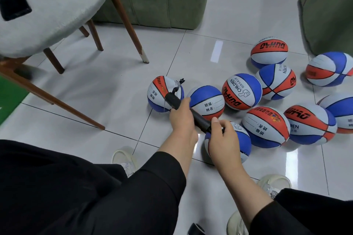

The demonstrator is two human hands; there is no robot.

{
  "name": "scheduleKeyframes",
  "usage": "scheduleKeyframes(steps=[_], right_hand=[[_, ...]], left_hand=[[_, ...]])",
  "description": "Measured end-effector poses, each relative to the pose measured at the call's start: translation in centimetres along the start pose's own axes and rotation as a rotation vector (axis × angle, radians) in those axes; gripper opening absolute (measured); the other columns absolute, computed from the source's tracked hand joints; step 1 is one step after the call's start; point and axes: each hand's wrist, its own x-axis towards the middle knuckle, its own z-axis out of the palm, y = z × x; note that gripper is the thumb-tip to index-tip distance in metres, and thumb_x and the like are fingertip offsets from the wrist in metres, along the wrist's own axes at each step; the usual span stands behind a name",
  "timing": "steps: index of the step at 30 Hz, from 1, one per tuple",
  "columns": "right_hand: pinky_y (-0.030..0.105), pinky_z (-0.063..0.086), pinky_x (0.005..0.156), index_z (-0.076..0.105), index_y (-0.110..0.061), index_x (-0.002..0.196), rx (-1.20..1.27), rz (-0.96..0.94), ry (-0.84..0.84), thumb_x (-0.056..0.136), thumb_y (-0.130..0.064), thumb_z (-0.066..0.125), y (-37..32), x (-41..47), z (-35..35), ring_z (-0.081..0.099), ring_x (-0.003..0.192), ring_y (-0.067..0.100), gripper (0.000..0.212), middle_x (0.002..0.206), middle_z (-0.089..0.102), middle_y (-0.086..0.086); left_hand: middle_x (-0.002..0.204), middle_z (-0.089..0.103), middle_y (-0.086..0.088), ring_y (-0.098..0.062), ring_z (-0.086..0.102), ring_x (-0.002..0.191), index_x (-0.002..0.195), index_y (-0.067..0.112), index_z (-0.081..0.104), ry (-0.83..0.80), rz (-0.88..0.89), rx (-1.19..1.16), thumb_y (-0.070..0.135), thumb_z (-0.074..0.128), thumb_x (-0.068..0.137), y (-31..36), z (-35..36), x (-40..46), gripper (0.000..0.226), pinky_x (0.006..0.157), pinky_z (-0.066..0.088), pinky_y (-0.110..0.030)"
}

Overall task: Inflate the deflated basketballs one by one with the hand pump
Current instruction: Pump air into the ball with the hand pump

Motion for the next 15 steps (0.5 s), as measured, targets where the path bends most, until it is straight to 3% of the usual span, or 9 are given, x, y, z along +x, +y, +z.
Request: scheduleKeyframes(steps=[3,6,9,10,12,15], right_hand=[[0.034,0.041,0.06,0.048,-0.017,0.074,0.06,0.107,-0.033,0.097,-0.05,0.048,0.2,0.0,-0.2,0.051,0.062,0.023,0.041,0.06,0.054,-0.001],[0.036,0.04,0.057,0.051,-0.01,0.078,0.093,0.207,-0.066,0.095,-0.049,0.044,0.7,-0.1,0.0,0.049,0.058,0.024,0.043,0.06,0.053,0.008],[0.042,0.04,0.06,0.054,-0.008,0.08,0.122,0.269,-0.071,0.068,-0.057,0.04,1.2,0.2,-0.1,0.048,0.062,0.027,0.051,0.067,0.054,0.014],[0.041,0.039,0.059,0.052,-0.01,0.078,0.139,0.292,-0.07,0.068,-0.054,0.04,1.2,0.2,-0.1,0.046,0.06,0.026,0.046,0.068,0.053,0.014],[0.034,0.036,0.053,0.05,-0.013,0.078,0.186,0.339,-0.074,0.085,-0.042,0.041,1.1,0.0,-0.1,0.042,0.052,0.022,0.031,0.066,0.05,0.013],[0.023,0.034,0.043,0.054,-0.011,0.084,0.267,0.436,-0.118,0.105,-0.03,0.035,1.9,-0.3,-0.3,0.038,0.046,0.019,0.034,0.06,0.049,0.01]], left_hand=[[0.062,0.061,-0.005,-0.02,0.057,0.052,0.122,0.001,0.062,0.036,0.016,-0.002,0.024,0.071,0.092,1.2,-0.2,1.0,0.039,0.052,0.054,-0.026],[0.061,0.06,-0.006,-0.02,0.055,0.051,0.123,0.003,0.061,0.035,0.04,0.057,0.018,0.07,0.092,1.3,0.0,0.8,0.035,0.051,0.053,-0.025],[0.065,0.058,-0.007,-0.018,0.053,0.05,0.119,0.009,0.055,0.049,0.101,0.078,0.009,0.063,0.093,0.5,0.3,0.2,0.027,0.05,0.05,-0.025],[0.066,0.058,-0.007,-0.019,0.053,0.051,0.115,0.011,0.054,0.064,0.124,0.082,0.008,0.061,0.092,0.3,0.4,0.0,0.023,0.051,0.051,-0.026],[0.069,0.057,-0.009,-0.022,0.053,0.054,0.104,0.014,0.054,0.09,0.173,0.094,0.007,0.057,0.091,0.1,0.5,-0.2,0.015,0.054,0.05,-0.03],[0.071,0.057,-0.011,-0.024,0.051,0.053,0.103,0.014,0.055,0.125,0.236,0.11,0.009,0.058,0.09,0.8,0.7,0.3,0.014,0.054,0.049,-0.032]])
